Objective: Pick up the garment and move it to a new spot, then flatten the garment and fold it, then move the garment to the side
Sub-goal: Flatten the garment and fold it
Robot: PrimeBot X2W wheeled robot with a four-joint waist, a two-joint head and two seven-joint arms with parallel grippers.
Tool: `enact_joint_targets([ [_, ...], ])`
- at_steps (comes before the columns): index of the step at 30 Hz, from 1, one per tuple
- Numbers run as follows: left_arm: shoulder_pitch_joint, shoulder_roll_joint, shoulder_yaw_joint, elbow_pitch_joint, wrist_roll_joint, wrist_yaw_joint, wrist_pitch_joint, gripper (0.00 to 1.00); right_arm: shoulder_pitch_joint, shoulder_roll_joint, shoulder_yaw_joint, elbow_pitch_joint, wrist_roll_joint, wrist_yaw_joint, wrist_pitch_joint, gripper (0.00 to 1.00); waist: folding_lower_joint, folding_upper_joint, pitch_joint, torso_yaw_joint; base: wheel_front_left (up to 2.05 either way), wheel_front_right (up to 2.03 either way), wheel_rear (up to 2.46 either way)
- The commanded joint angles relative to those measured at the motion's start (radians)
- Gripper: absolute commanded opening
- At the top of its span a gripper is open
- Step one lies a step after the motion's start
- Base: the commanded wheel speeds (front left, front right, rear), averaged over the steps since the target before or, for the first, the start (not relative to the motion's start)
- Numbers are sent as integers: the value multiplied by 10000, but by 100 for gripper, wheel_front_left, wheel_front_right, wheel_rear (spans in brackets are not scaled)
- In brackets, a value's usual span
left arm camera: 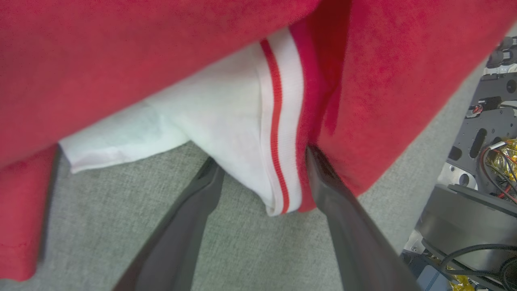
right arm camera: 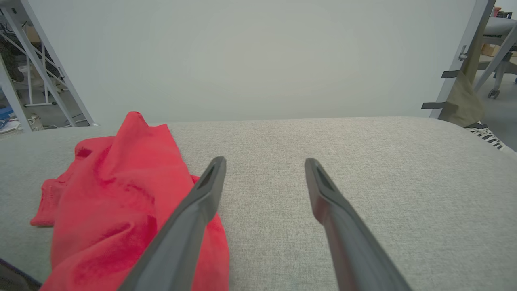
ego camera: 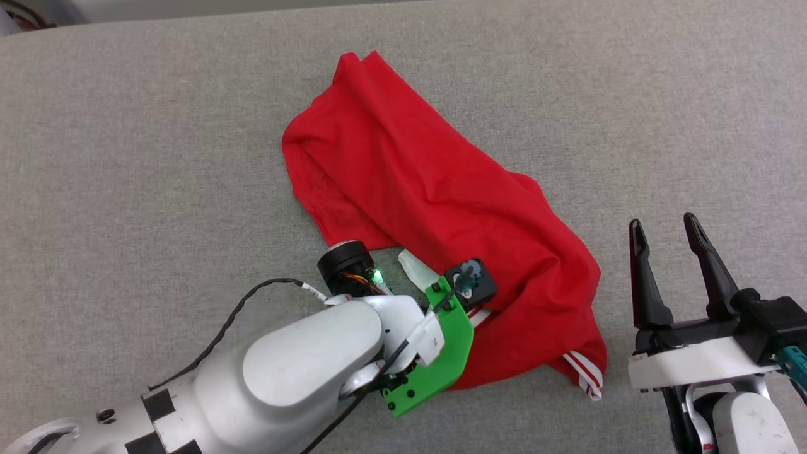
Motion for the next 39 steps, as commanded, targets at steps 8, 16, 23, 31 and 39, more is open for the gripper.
enact_joint_targets([
  [8,693,-76,-122,409,625,-26,-307,22,-259,-24,19,-15,-23,-7,-59,100,-1,0,193,13,0,0,0],
  [16,217,-258,-122,1171,812,-27,-2469,0,-87,-24,-71,73,-70,-7,-59,100,-1,0,-358,371,0,0,0],
  [23,168,46,371,1480,596,99,-4920,0,286,-24,-282,94,-44,-7,-59,100,-1,0,-1066,955,0,0,0],
  [31,1212,1440,1571,533,-95,1307,-6133,0,549,-24,-265,114,-16,-7,-59,100,-1,0,-1437,1543,0,0,0],
  [39,3182,2966,2981,-142,-1404,2810,-7303,0,623,-24,-323,86,-57,-7,-59,100,-1,0,-1406,1723,0,0,0],
])
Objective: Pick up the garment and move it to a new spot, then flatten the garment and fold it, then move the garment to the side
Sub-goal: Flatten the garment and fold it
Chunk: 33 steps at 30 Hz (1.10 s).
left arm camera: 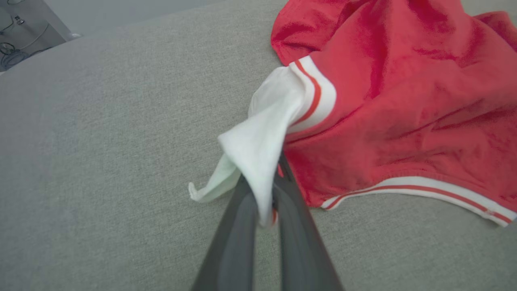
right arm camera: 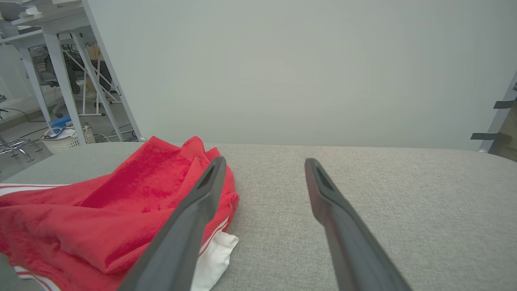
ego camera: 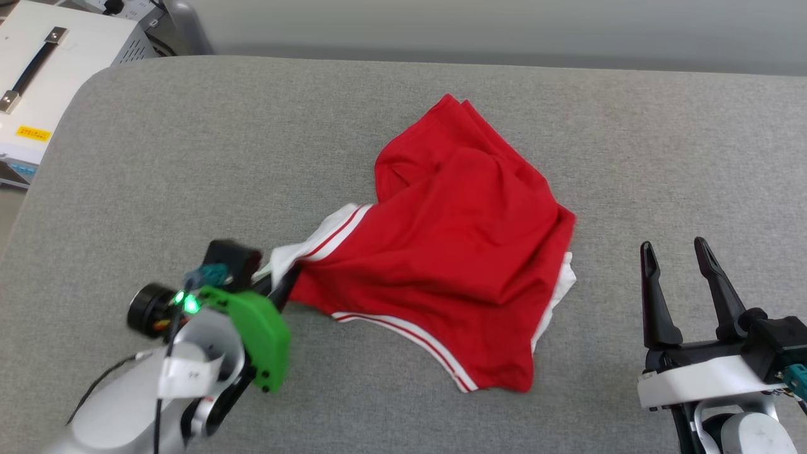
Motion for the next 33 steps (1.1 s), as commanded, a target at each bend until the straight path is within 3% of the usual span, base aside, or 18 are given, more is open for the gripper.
enact_joint_targets([
  [1,413,109,159,-31,-256,162,-206,0,150,-26,-26,-6,-49,-7,-59,100,0,0,19,20,0,0,0],
  [9,2006,353,695,1046,-1387,433,-917,0,148,-26,-35,74,-123,-7,-59,100,0,0,58,-5,0,0,0],
  [17,2378,-174,645,2571,-1728,-1,-1234,0,313,-26,-100,221,-282,-7,-59,100,0,0,-168,116,0,0,0],
  [18,2349,-311,652,2733,-1710,-70,-1396,22,335,-26,-103,239,-303,-7,-59,100,0,0,-236,148,0,0,0],
  [19,2316,-392,656,2828,-1661,-87,-1540,84,352,-26,-108,243,-316,-7,-59,100,0,0,-290,175,0,0,0],
  [20,2254,-465,680,2932,-1536,-44,-1810,100,374,-26,-115,241,-326,-7,-59,100,0,0,-361,202,0,0,0],
  [26,2177,-753,1338,2721,-767,483,-2641,100,465,-26,-281,46,-449,-7,-59,100,0,0,-835,337,0,0,0],
  [33,3155,-1024,3397,560,1570,1587,-2678,100,43,-69,-458,-498,-1065,-7,-59,100,0,0,-1258,455,0,0,0],
])
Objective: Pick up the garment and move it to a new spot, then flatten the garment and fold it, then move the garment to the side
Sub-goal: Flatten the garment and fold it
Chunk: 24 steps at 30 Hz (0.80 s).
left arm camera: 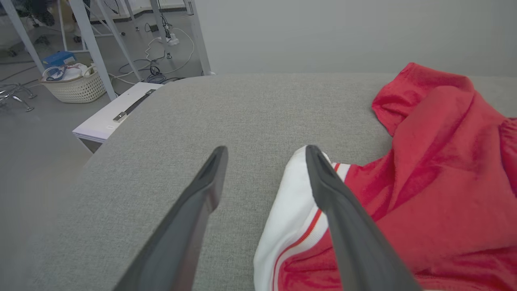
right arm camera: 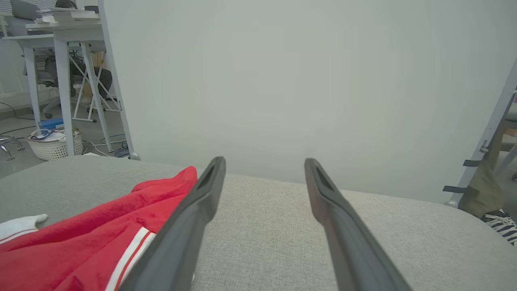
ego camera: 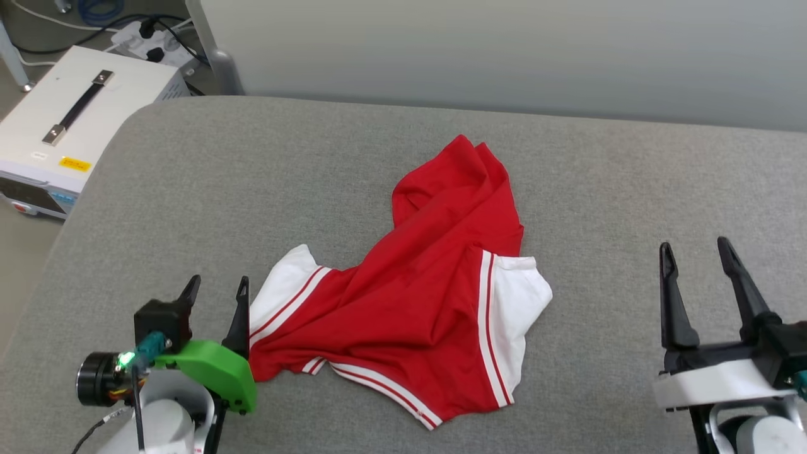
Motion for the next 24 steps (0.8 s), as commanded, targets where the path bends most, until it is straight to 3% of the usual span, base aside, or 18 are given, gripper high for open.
enact_joint_targets([
  [1,463,-130,289,-338,453,161,-55,100,-312,-118,21,-160,-116,-7,-59,100,0,0,-160,68,0,0,0],
  [9,1666,-963,1997,-1828,2439,178,-57,100,-1626,-1226,665,-570,-264,-7,-59,100,0,0,-188,113,0,0,0],
  [15,2165,-1786,2969,-2332,3500,-141,-58,100,-2729,-2574,1898,700,207,-7,181,100,0,0,74,216,0,0,0],
  [24,2360,-2950,4014,-2359,4588,-910,-58,100,-4621,-4872,5690,1707,3154,-7,4305,100,0,0,642,539,0,0,0],
])
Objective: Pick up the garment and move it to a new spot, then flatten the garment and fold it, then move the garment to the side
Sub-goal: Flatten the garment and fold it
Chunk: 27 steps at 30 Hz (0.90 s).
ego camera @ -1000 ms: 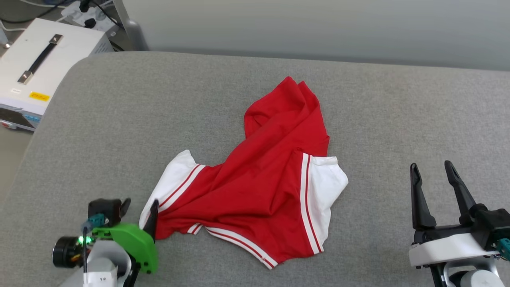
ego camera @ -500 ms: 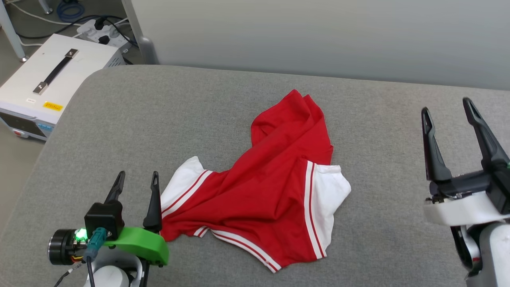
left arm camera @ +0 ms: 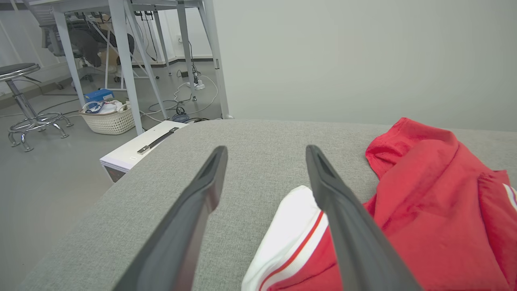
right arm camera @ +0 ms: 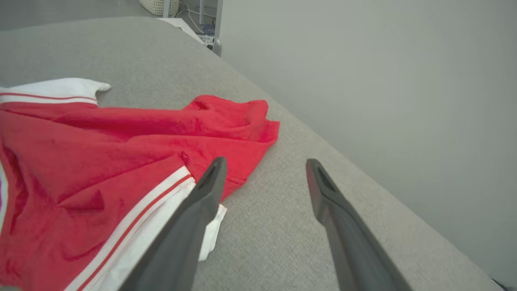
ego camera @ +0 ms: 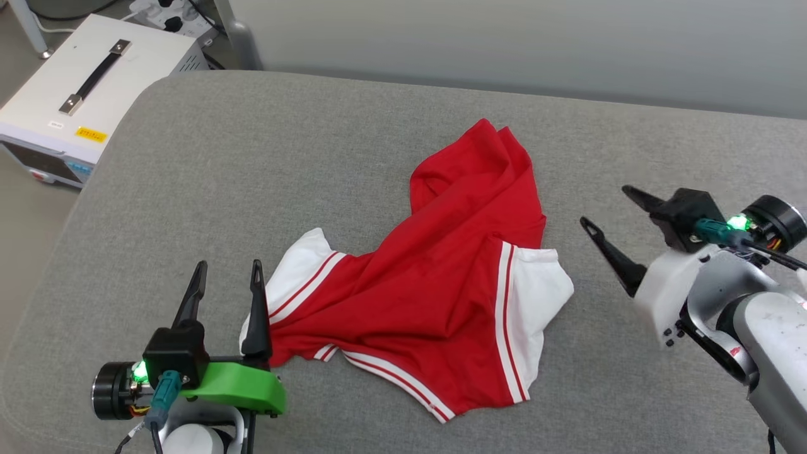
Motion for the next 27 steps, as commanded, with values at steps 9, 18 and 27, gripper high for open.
enact_joint_targets([
  [9,-93,-1009,744,131,783,-859,-58,100,-1540,-1509,2710,37,2420,-7,3645,100,0,0,812,562,0,0,0],
  [18,-380,-1723,1305,143,1327,-1452,-58,100,-2682,-1508,4543,1037,2980,-7,4191,100,0,0,1536,976,0,0,0],
  [27,-572,-2085,1542,227,1617,-1783,-59,100,-2977,-1172,6066,2684,3628,-7,3951,100,0,0,1885,1112,0,0,0],
])
